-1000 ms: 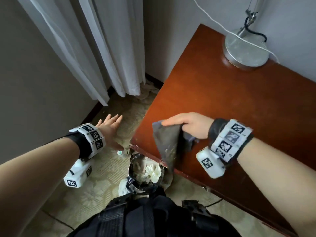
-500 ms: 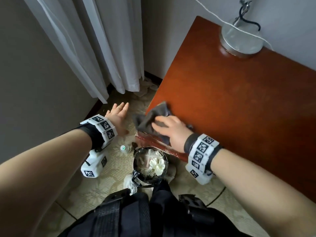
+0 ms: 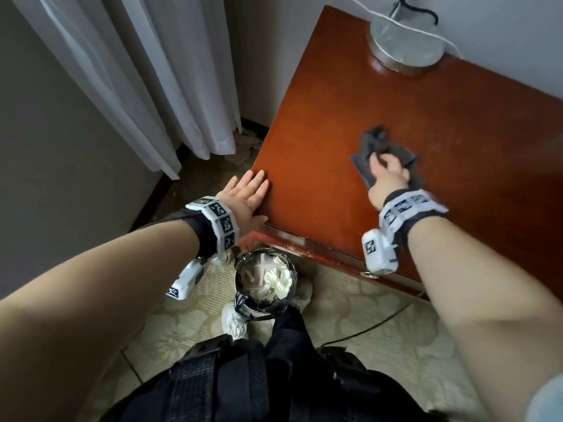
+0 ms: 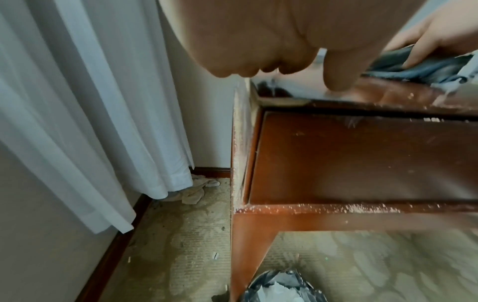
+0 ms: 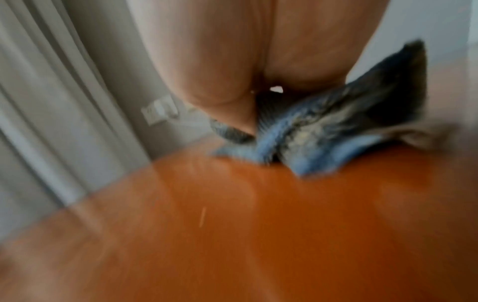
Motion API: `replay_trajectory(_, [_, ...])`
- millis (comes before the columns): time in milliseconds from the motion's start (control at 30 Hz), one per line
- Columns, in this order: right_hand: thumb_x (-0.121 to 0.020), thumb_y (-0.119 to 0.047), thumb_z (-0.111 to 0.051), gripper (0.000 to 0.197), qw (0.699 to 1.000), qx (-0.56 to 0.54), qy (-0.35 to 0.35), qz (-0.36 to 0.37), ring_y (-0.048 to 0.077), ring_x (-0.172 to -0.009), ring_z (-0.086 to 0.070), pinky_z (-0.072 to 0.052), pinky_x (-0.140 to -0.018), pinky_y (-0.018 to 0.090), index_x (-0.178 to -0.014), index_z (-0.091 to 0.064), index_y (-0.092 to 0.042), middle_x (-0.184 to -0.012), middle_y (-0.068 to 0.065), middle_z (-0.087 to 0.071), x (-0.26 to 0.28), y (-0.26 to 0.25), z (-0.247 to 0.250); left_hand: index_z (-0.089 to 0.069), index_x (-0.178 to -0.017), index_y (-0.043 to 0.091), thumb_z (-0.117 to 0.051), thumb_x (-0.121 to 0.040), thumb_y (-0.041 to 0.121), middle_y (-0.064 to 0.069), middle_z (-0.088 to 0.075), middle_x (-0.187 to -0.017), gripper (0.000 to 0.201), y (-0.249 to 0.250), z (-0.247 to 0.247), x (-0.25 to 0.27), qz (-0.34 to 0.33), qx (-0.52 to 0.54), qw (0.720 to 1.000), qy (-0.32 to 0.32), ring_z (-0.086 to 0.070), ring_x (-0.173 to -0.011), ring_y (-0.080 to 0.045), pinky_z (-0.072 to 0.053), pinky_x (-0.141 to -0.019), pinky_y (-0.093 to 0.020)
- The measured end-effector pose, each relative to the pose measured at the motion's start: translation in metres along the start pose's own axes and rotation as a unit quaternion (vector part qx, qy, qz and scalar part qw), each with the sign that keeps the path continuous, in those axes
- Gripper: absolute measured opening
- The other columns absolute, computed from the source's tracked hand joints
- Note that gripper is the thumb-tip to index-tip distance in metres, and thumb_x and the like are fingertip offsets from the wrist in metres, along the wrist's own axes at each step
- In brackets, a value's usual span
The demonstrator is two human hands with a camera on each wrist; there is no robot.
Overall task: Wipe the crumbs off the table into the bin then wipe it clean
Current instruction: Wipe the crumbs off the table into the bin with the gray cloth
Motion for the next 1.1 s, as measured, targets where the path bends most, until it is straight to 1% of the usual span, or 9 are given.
replay_trajectory(100, [-0.081,0.010,-0.034,0.077,0.985,0.017,-0.031,0.167,0.028,-0.137,-0.013,-0.017,-0.112,0.028,-0.145,-0.024,-0.031,-0.153,-0.004,-0.009,0.047,-0.021,-0.038,0.013,-0.148,0.013,-0.033,-0.098,0.042,-0.004,0.023,-0.155,0.074,0.005,-0.008,0.000,0.006,-0.008,1.000,0.011,0.017,-0.143,-0.021,0.008,-0.116,-0.034])
replay_trajectory(167, [-0.078,0.018,-0.030,0.083,0.957,-0.013,-0.125,0.263,0.019,-0.139,-0.009,-0.009,-0.111,0.019,-0.141,-0.033,-0.036,-0.152,-0.007,-0.013,0.086,-0.034,-0.062,0.013,-0.148,0.013,-0.035,-0.098,0.041,-0.004,0.023,-0.155,0.075,0.003,-0.009,0.001,0.009,-0.005,1.000,0.014,0.017,-0.143,-0.020,0.008,-0.116,-0.033])
replay_trajectory(267, [-0.079,0.021,-0.026,0.075,0.920,-0.044,-0.233,0.313,0.015,-0.135,-0.029,-0.016,-0.109,0.013,-0.131,-0.053,-0.027,-0.142,-0.003,-0.039,0.117,-0.026,-0.065,0.013,-0.148,0.014,-0.034,-0.098,0.042,-0.003,0.023,-0.155,0.074,0.004,-0.006,0.001,0.010,-0.009,1.000,0.002,0.018,-0.143,-0.019,0.008,-0.116,-0.033])
replay_trajectory(400, [-0.075,0.022,-0.028,0.067,0.961,-0.116,-0.104,0.230,0.015,-0.121,-0.046,-0.024,-0.098,0.007,-0.116,-0.065,-0.017,-0.114,-0.003,-0.052,0.102,0.015,0.001,0.015,-0.148,0.015,-0.033,-0.098,0.042,-0.003,0.025,-0.154,0.074,0.008,-0.002,0.003,0.018,-0.020,0.999,-0.017,0.019,-0.143,-0.019,0.008,-0.115,-0.032])
replay_trajectory(567, [-0.078,0.016,-0.035,0.054,0.984,-0.098,0.115,0.095,0.025,-0.123,-0.044,-0.024,-0.100,0.012,-0.118,-0.064,-0.007,-0.128,0.012,-0.051,0.082,0.068,0.066,0.011,-0.149,0.017,-0.037,-0.097,0.043,-0.002,0.021,-0.155,0.075,0.011,0.003,0.003,0.038,-0.024,0.999,-0.020,0.015,-0.144,-0.019,0.007,-0.116,-0.032])
replay_trajectory(733, [-0.094,-0.023,-0.044,0.046,0.999,-0.007,-0.037,0.033,0.028,-0.141,-0.015,-0.015,-0.114,0.038,-0.138,-0.041,-0.033,-0.153,0.003,-0.020,0.077,0.064,0.013,0.007,-0.150,0.017,-0.042,-0.096,0.040,-0.002,0.016,-0.156,0.076,0.014,0.010,0.004,0.048,-0.018,0.998,-0.027,0.012,-0.145,-0.019,0.005,-0.116,-0.033])
replay_trajectory(867, [-0.089,-0.064,-0.032,0.064,0.990,-0.075,-0.021,-0.120,0.031,-0.144,0.013,0.002,-0.116,0.052,-0.145,-0.012,-0.041,-0.158,-0.001,0.010,0.072,0.061,-0.033,0.004,-0.150,0.015,-0.043,-0.096,0.038,-0.002,0.014,-0.157,0.075,0.019,0.014,0.005,0.059,-0.016,0.998,-0.020,0.010,-0.145,-0.020,0.003,-0.116,-0.034])
replay_trajectory(967, [-0.090,-0.059,-0.035,0.065,0.984,-0.084,0.030,-0.154,0.033,-0.144,0.006,-0.002,-0.115,0.052,-0.146,-0.009,-0.038,-0.158,-0.001,0.005,0.060,0.049,-0.045,0.002,-0.150,0.014,-0.045,-0.096,0.039,-0.002,0.012,-0.157,0.076,0.023,0.013,0.006,0.068,-0.006,0.998,-0.006,0.009,-0.145,-0.020,0.002,-0.117,-0.033])
replay_trajectory(1100, [-0.098,-0.037,-0.035,0.053,0.991,-0.053,0.079,-0.095,0.029,-0.142,-0.013,-0.017,-0.112,0.047,-0.146,-0.012,-0.038,-0.156,-0.005,-0.012,0.052,0.051,-0.044,0.001,-0.150,0.014,-0.044,-0.096,0.039,-0.002,0.011,-0.157,0.075,0.024,0.010,0.005,0.074,0.013,0.997,0.010,0.009,-0.145,-0.020,0.001,-0.117,-0.032])
Point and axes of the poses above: each hand's wrist, its own x-axis away from the middle knuckle, its own z-axis out of the back of the hand, y = z × x, the point moved 4 cm from there along -x, towards the middle knuckle
